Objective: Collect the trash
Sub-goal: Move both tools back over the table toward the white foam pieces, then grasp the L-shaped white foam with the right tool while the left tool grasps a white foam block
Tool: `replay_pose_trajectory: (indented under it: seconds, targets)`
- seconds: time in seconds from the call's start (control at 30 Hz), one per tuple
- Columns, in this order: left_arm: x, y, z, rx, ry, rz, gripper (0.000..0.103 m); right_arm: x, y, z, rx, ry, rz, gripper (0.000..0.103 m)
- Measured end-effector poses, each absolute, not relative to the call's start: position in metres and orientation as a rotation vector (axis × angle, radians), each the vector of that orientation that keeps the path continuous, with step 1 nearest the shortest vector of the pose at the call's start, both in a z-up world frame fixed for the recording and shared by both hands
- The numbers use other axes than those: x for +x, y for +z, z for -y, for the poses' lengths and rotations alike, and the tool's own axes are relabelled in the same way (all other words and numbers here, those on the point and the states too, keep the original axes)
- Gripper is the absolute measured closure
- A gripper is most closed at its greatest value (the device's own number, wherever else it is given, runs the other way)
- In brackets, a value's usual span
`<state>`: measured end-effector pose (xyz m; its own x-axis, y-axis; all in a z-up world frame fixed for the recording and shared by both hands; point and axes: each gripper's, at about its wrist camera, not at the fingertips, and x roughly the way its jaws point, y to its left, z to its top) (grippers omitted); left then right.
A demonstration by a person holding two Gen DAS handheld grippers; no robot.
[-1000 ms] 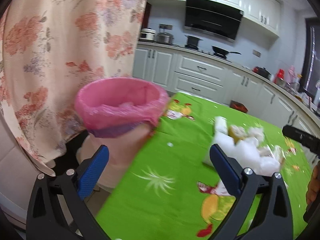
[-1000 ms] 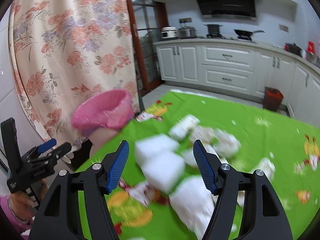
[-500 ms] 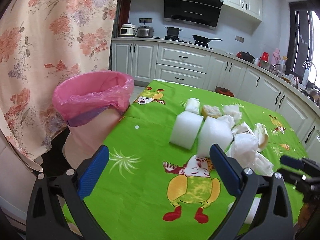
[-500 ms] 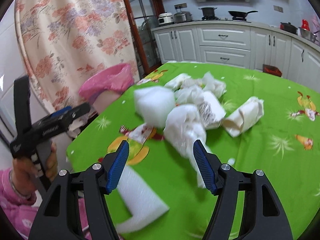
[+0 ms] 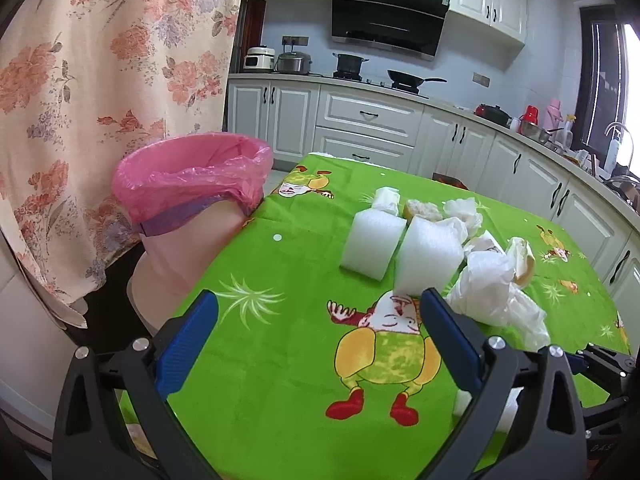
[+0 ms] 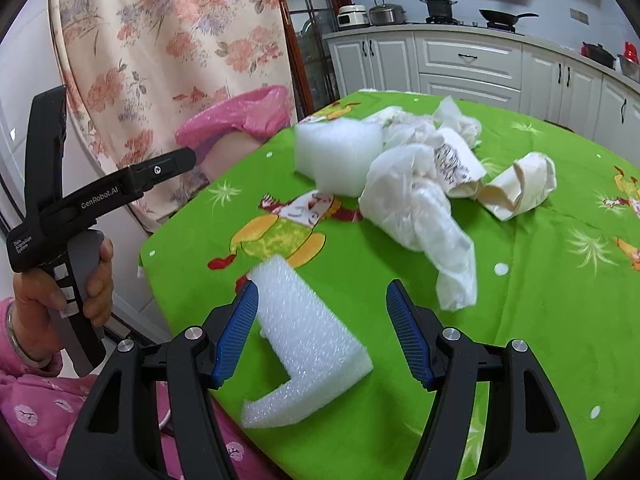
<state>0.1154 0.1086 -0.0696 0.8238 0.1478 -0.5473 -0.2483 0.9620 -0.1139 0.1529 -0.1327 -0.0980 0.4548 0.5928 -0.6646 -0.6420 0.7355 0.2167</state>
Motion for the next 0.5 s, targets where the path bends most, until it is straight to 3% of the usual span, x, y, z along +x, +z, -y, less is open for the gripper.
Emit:
replay_pose_trajectory:
  seconds: [0.5]
  targets:
    - [0.112, -0.075, -0.102, -0.134, 0.211, -0.553, 0.005, 0.142, -0.097, 0.124, -0.116, 0.791, -0.774, 0.036]
